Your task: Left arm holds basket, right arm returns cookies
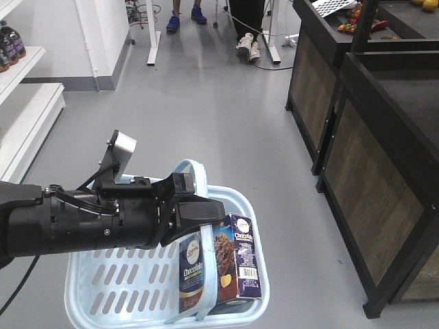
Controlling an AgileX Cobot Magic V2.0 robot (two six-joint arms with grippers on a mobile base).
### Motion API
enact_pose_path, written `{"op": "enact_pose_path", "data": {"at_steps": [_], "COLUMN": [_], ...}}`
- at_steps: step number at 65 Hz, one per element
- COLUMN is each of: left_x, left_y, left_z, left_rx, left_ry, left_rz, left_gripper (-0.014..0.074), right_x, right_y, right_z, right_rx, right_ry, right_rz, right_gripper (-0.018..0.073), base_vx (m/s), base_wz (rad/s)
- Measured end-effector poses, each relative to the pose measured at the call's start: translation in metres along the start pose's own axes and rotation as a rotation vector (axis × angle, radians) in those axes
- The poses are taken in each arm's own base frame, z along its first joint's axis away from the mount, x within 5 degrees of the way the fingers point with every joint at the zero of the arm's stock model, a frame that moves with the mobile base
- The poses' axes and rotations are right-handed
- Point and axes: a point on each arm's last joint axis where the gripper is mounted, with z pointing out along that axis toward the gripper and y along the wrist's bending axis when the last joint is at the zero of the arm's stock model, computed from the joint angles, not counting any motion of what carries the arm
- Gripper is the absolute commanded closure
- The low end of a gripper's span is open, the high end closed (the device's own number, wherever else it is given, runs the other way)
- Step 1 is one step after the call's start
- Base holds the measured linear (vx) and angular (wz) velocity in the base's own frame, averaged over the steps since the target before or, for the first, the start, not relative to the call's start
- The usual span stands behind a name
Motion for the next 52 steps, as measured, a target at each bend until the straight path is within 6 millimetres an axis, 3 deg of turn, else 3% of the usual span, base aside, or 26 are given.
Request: {"op": "enact_pose_path", "data": {"at_steps": [52], "left_x": [0.0], "left_y": [0.0], "left_z": [0.0], "left_rx": [0.0], "left_ry": [0.0], "left_rz": [0.0], "left_gripper": [0.0602], "right_x": [0.0], "right_y": [0.0], "right_z": [0.0], "right_rx": [0.0], "right_ry": [0.0], "right_rz": [0.0], "right_gripper": [0.0565], "base_vx": [0.27], "base_wz": [0.01]}}
